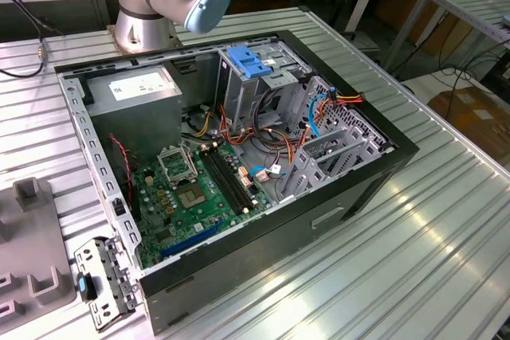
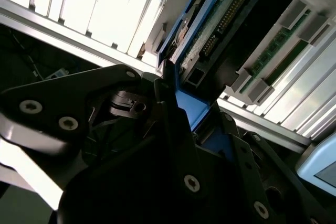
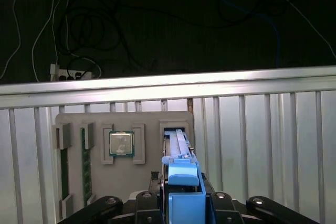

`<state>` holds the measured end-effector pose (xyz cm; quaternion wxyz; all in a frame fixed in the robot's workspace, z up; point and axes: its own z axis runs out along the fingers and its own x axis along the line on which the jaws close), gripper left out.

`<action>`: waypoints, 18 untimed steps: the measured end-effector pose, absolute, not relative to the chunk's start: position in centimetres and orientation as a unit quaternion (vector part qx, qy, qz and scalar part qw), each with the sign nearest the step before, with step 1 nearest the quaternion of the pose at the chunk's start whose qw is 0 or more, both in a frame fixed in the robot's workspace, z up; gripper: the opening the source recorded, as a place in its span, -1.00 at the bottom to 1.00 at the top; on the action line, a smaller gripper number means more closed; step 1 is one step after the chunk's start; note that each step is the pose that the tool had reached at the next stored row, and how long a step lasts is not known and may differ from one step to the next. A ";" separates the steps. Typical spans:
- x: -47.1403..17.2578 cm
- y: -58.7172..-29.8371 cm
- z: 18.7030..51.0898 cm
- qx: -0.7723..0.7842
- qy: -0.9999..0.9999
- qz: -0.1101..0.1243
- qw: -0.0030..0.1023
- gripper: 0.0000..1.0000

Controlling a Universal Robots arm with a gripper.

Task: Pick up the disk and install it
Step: 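Pick up the disk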

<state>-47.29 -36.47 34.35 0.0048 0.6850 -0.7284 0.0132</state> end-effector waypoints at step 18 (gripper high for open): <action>-47.3 -36.5 35.8 0.685 -0.728 0.013 0.005 -0.25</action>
